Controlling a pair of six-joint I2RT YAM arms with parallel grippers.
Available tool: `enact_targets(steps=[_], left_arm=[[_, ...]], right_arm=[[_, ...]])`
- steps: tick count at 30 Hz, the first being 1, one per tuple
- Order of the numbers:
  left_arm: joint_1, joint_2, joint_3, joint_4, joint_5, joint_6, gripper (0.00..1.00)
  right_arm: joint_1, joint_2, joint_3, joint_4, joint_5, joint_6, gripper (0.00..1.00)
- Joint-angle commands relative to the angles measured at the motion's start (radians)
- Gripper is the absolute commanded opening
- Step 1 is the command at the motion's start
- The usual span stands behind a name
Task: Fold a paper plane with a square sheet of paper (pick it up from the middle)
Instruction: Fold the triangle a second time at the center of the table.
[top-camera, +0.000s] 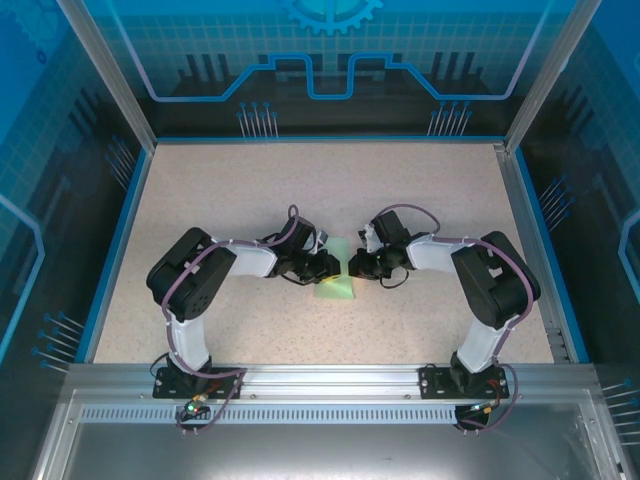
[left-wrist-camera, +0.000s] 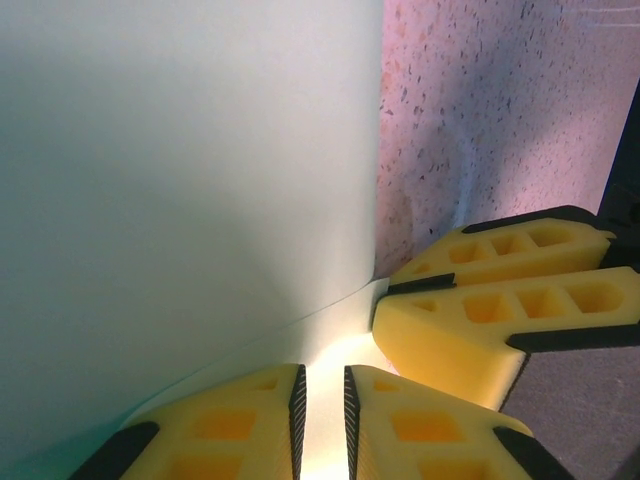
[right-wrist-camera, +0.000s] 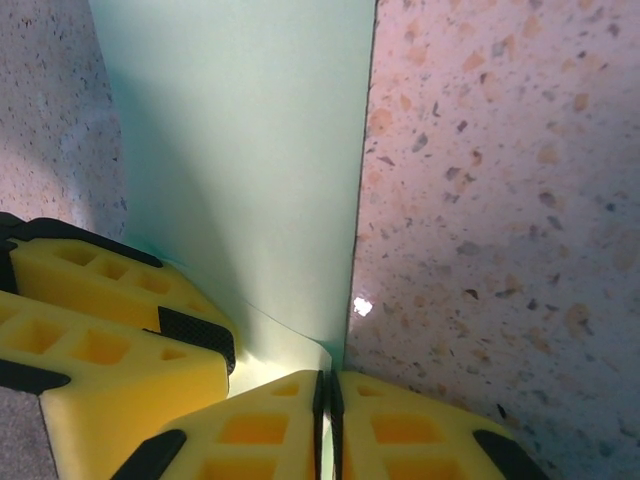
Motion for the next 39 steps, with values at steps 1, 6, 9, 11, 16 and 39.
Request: enact_targets(steps=[1, 6, 9, 11, 16, 39], left_arm=[[-0.005, 0.018, 0.014, -0.046, -0.005, 0.024, 0.22], [-0.005, 0.017, 0.004, -0.05, -0.012, 0.023, 0.19], [-0.005, 0.017, -0.003, -0.046, -0.012, 0.019, 0.18], [-0.005, 0.017, -0.004, -0.045, -0.014, 0.019, 0.18], [-0.006, 0.017, -0.007, -0.042, -0.021, 0.012, 0.18], [-0.006, -0.045, -0.053, -0.043, -0.065, -0.01, 0.18]], right_arm=[[0.012, -0.011, 0.022, -0.038, 0.014, 0.008, 0.18], [0.012, -0.139, 0.002, -0.062, 0.052, 0.021, 0.22], [0.023, -0.194, -0.02, -0.09, 0.057, 0.006, 0.21], [0.042, -0.217, -0.032, -0.106, 0.057, 0.001, 0.2], [0.108, -0.215, -0.052, -0.118, 0.054, 0.011, 0.18], [0.155, -0.068, -0.057, -0.116, 0.028, -0.001, 0.16]])
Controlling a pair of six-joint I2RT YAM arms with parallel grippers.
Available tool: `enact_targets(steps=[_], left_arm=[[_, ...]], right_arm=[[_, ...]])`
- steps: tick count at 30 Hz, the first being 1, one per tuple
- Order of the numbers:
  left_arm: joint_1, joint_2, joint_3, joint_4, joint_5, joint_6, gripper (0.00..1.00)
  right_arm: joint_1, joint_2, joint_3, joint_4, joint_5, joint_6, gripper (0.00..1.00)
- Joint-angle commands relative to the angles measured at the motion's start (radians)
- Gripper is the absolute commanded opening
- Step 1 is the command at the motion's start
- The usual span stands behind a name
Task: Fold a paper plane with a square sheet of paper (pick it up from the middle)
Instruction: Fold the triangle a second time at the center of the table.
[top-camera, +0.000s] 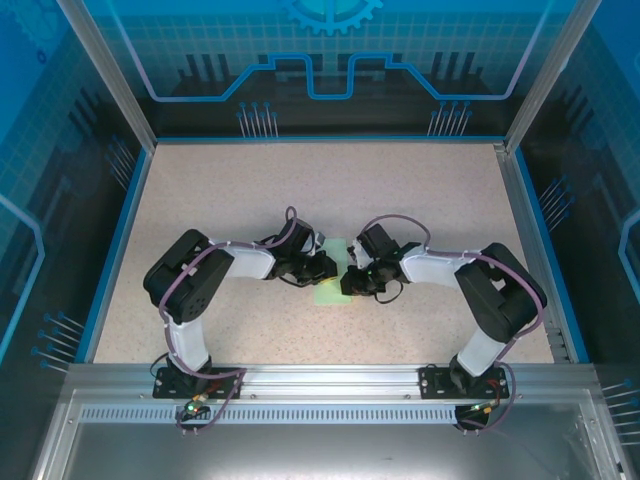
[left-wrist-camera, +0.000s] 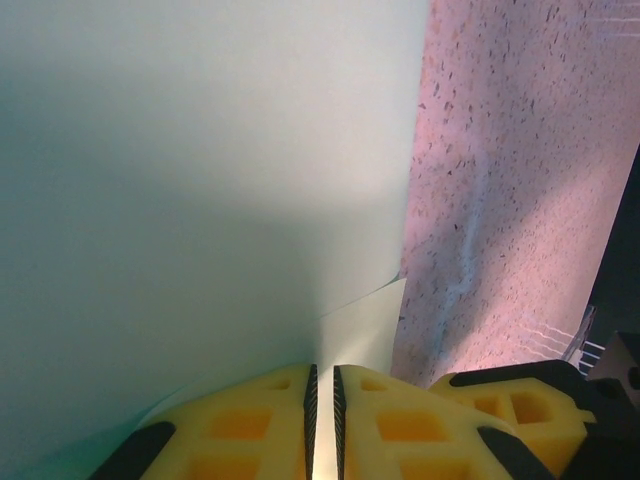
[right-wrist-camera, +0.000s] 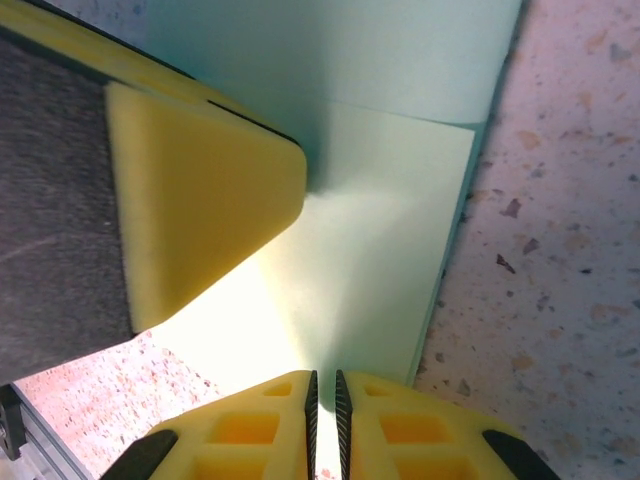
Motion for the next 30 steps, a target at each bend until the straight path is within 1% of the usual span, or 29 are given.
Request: enact_targets(steps=[1, 11, 15, 18, 25, 30], left_arm=[[-0.005, -0.022, -0.026, -0.037, -0.031, -0.007, 0.18], [-0.004, 0.001, -0.018, -0.03, -0.029, -0.007, 0.18], [-0.005, 0.008, -0.012, -0.028, -0.016, -0.006, 0.18], [-0.005, 0.004, -0.008, -0.031, -0.017, -0.006, 0.18], [-0.005, 0.006, -0.01, -0.025, -0.018, -0.013, 0.17], [-0.005, 0.005, -0.012, -0.023, -0.02, -0.018, 0.17]], right_arm=[[0.013, 0.015, -0.013, -0.031, -0.02, -0.017, 0.16], [0.015, 0.002, -0.012, -0.053, 0.002, -0.023, 0.16], [0.024, -0.046, -0.01, -0.049, 0.007, -0.024, 0.16], [0.042, -0.074, 0.0, -0.059, 0.034, -0.022, 0.16], [0.076, -0.043, 0.003, -0.074, 0.071, -0.012, 0.15], [0.084, -0.032, 0.004, -0.109, 0.126, -0.008, 0.15]])
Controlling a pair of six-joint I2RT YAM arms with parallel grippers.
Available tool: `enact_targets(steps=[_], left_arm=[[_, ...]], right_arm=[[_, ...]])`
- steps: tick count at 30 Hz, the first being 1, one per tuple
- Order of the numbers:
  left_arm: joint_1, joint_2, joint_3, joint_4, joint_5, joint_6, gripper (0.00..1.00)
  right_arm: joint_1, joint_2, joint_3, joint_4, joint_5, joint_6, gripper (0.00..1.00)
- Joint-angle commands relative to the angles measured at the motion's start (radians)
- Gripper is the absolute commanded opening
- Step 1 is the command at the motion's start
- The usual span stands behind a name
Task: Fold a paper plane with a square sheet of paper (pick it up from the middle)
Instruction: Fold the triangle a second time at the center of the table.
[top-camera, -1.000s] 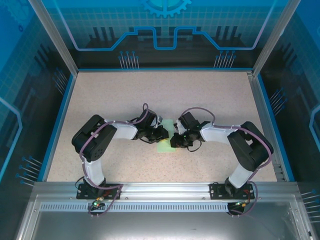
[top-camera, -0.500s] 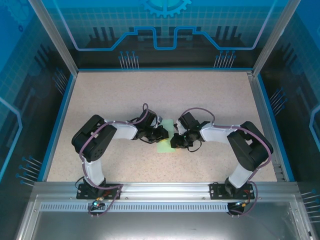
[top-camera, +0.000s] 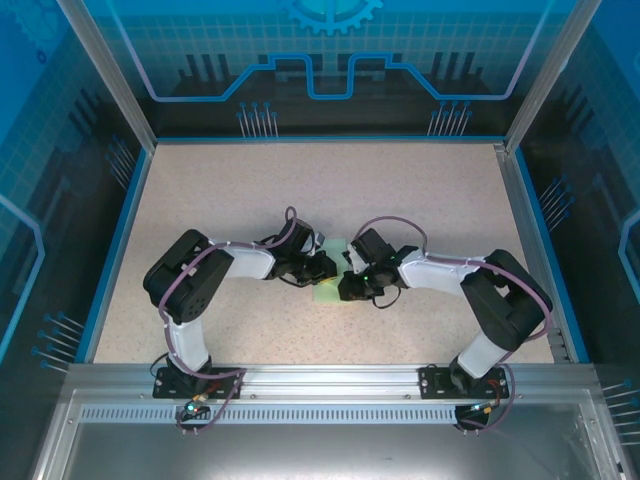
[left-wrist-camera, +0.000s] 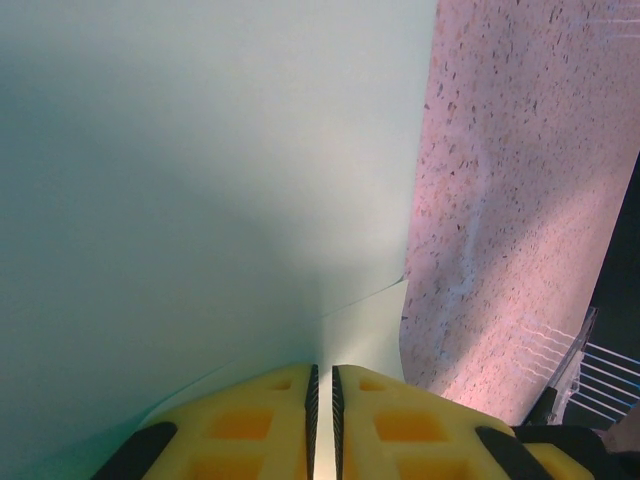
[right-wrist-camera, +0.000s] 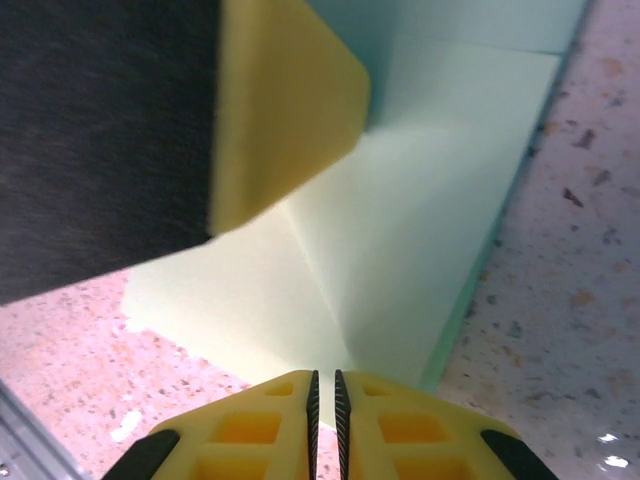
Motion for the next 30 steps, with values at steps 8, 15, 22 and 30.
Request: enact_targets(steps=[8, 15, 22, 30], left_arm=[[-0.005, 0.005, -0.01, -0.019, -0.018, -0.018, 0.17], [-0.005, 0.008, -0.009, -0.02, -0.018, -0.016, 0.17], [-0.005, 0.003, -0.012, -0.021, -0.016, -0.014, 0.17], [-0.005, 0.004, -0.013, -0.022, -0.015, -0.014, 0.17]], right_arm=[[0.017, 0.013, 0.005, -0.082, 0.069, -0.007, 0.15], [0.017, 0.021, 0.0, -0.068, 0.05, -0.007, 0.15], [0.005, -0.033, 0.006, -0.011, -0.007, 0.008, 0.15], [-0.015, -0.004, 0.014, -0.002, -0.019, -0.002, 0.15]])
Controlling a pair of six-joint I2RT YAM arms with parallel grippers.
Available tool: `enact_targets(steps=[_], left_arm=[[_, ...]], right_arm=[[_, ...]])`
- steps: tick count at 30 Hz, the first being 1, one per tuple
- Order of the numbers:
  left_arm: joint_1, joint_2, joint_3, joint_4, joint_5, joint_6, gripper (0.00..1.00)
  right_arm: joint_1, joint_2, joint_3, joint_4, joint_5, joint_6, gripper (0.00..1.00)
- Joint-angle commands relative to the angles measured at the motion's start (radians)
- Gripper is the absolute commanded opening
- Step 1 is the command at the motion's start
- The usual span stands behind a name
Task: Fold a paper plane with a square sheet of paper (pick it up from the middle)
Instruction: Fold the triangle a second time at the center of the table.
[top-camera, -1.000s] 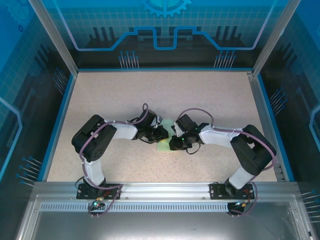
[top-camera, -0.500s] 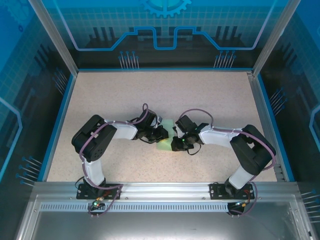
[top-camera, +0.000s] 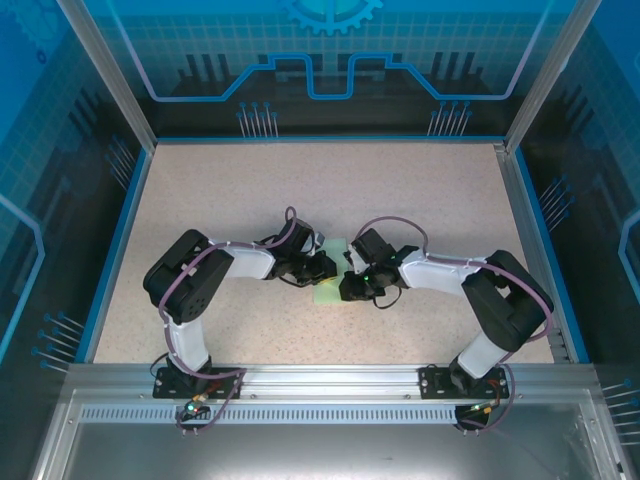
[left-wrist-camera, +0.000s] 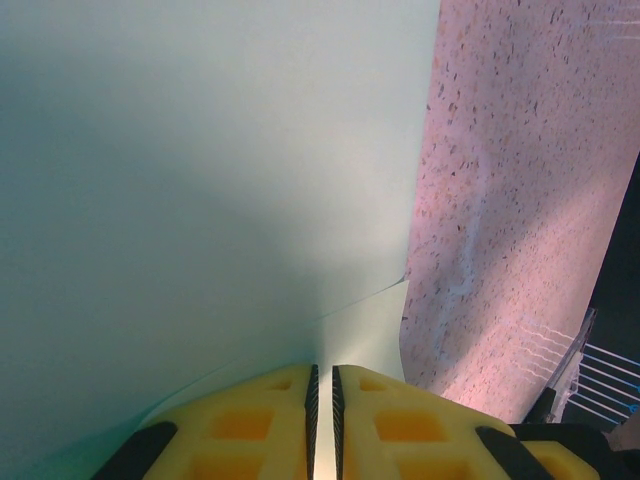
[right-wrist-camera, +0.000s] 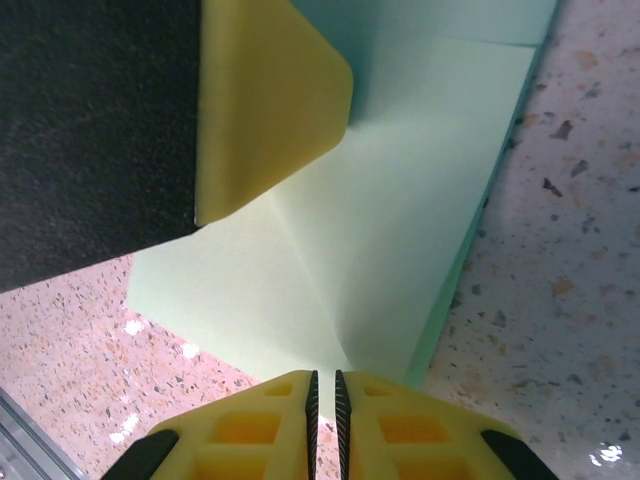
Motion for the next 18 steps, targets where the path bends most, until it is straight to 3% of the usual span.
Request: enact_targets(steps=[1, 18], left_arm=[[-0.004, 0.003, -0.013, -0.021, -0.015, -0.01, 0.17], [-0.005, 0.006, -0.009, -0.027, -0.022, -0.012, 0.17]], right_arm=[[-0.011, 0.008, 0.016, 0.006, -0.02, -0.006, 0.15], [-0.014, 0.045, -0.001, -0.03, 0.023, -0.011, 0.15]])
